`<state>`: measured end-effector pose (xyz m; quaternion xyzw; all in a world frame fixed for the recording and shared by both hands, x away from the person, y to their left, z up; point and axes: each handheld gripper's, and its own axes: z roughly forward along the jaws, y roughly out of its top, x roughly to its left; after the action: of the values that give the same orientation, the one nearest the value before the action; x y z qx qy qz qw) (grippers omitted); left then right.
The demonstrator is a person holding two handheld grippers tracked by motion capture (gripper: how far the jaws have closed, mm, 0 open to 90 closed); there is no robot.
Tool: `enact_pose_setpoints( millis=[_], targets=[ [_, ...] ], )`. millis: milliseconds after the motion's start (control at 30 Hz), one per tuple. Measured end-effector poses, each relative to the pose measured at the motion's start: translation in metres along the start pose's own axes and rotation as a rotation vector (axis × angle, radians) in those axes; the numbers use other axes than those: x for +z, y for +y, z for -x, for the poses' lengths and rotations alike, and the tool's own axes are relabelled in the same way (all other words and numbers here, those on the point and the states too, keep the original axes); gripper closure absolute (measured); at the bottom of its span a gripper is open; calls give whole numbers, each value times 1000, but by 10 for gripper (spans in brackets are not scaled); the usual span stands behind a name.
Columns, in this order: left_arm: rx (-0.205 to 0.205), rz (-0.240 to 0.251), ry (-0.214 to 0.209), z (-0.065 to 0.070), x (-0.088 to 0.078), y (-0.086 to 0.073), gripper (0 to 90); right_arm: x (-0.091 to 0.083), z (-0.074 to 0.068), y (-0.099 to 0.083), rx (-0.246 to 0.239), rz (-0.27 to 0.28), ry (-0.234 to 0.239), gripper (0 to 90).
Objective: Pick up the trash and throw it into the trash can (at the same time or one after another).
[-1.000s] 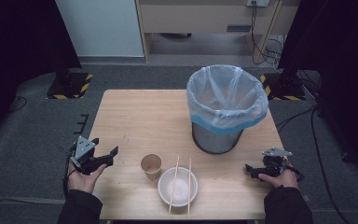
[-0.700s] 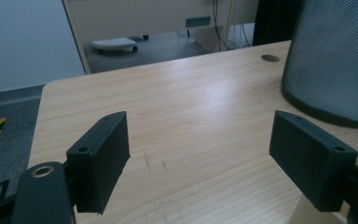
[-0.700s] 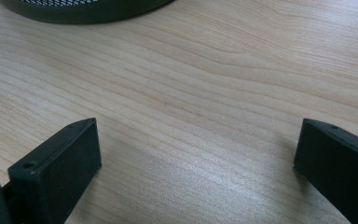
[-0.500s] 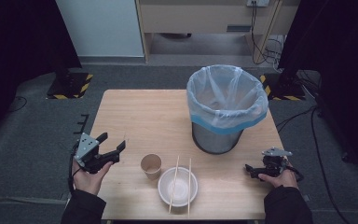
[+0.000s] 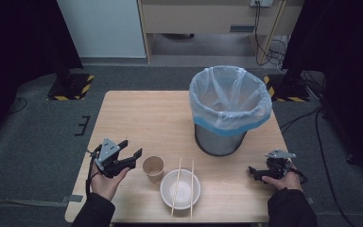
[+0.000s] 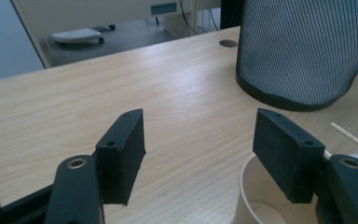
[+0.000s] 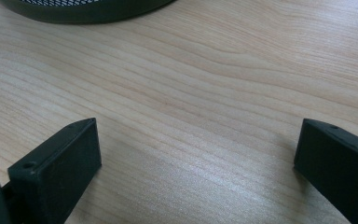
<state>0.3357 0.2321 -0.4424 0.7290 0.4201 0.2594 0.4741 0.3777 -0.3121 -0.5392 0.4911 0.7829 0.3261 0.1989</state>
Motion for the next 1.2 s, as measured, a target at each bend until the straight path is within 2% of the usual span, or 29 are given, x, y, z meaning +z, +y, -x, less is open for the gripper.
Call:
enact_pose_setpoints(
  millis=[167, 200, 267, 400, 533, 633, 733, 800, 1033, 1200],
  targets=[
    [-10, -35, -19, 5, 7, -6, 411, 0, 0, 0, -2, 1, 1, 7],
    [-13, -58, -25, 7, 12, -9, 423, 0, 0, 0, -3, 0, 2, 7],
    [-13, -68, -27, 8, 13, -10, 440, 0, 0, 0, -2, 0, 2, 7],
    [-4, -119, -32, 13, 20, -15, 472, 0, -1, 0, 1, 1, 3, 7],
    [-6, -146, -41, 14, 23, -17, 495, 0, -1, 0, -2, 0, 3, 7],
    [-14, -183, -55, 14, 27, -20, 540, 0, -1, 0, -3, -1, 5, 7],
    [-15, -204, -62, 15, 28, -21, 567, 0, -1, 0, -3, -1, 5, 7],
    [-17, -214, -66, 15, 28, -22, 622, 0, -1, 0, -3, -1, 5, 7],
    [-31, -247, -86, 14, 30, -24, 726, 0, -1, 1, -6, -1, 6, 7],
    [-38, -258, -97, 14, 30, -25, 787, 0, -1, 1, -8, -2, 7, 7]
  ],
)
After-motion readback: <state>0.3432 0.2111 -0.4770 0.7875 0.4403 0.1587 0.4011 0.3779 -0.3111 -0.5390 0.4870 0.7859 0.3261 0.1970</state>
